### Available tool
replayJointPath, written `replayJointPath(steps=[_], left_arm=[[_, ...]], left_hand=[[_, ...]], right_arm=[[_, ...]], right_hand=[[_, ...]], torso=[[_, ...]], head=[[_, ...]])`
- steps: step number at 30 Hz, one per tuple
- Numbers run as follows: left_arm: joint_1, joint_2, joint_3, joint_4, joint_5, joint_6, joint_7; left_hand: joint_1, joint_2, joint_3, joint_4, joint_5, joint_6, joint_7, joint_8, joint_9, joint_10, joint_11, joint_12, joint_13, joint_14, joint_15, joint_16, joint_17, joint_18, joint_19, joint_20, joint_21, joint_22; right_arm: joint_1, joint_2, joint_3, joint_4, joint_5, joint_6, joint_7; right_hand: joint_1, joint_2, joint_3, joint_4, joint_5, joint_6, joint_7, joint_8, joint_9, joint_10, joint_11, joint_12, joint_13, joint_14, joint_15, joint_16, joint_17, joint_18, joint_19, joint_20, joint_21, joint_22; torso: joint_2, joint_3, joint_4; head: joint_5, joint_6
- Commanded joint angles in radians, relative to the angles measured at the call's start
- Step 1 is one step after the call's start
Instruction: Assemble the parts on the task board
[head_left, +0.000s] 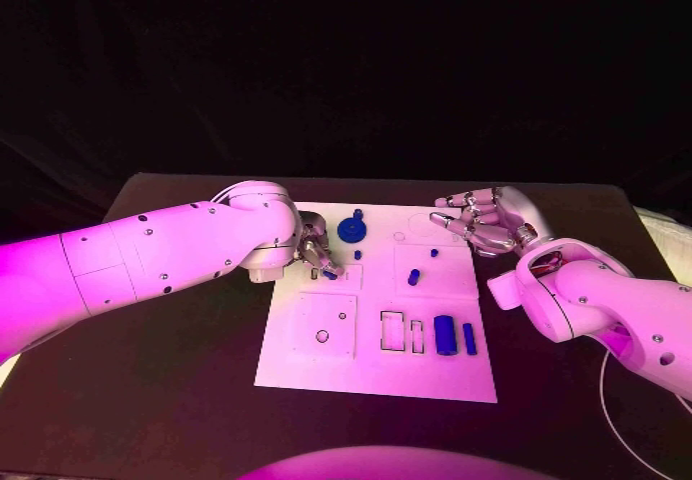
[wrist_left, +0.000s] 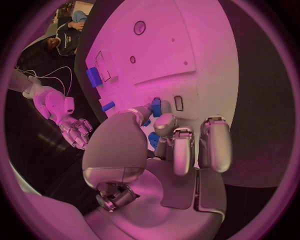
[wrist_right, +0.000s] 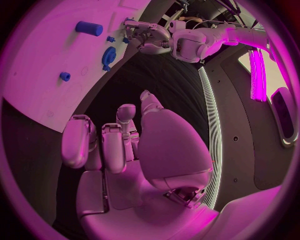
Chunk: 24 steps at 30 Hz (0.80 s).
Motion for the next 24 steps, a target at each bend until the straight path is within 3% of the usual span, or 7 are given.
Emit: replayJointPath(steps=[1,24], left_arm=[[-0.008,0.001,-0.007,-0.003,-0.005,0.058,-0.014],[-0.009,0.017,-0.011,-0.018,-0.03,0.093,-0.016]], left_hand=[[-0.012,0.002,0.023,-0.032,0.007,0.022,-0.014,0.007,0.002,0.005,-0.004,0.0,0.0,0.107,-0.005,0.003,0.263,-0.007,0.015,-0.003,0.005,0.098],[-0.085,-0.013,-0.06,-0.016,0.007,0.034,-0.017,0.01,0.011,0.011,-0.006,0.005,0.002,0.107,-0.007,0.003,0.263,-0.009,0.02,-0.006,0.008,0.106]], right_arm=[[-0.001,0.001,0.0,0.002,-0.002,0.012,0.007],[-0.001,-0.003,0.0,0.004,0.0,0.015,0.007]], right_hand=[[-0.007,-0.001,-0.003,0.002,0.003,0.001,-0.004,0.002,0.001,0.002,-0.002,0.006,0.0,0.054,0.005,-0.001,0.025,0.01,-0.003,-0.002,-0.005,0.0],[-0.007,0.001,-0.004,0.002,0.004,0.001,-0.004,0.002,0.001,0.002,-0.002,0.007,0.0,0.054,0.005,-0.002,0.024,0.01,-0.002,-0.002,-0.004,0.001]], torso=[[0.0,0.0004,-0.0006],[0.0,0.0009,-0.0008]], head=[[0.001,0.0],[0.0,-0.006]])
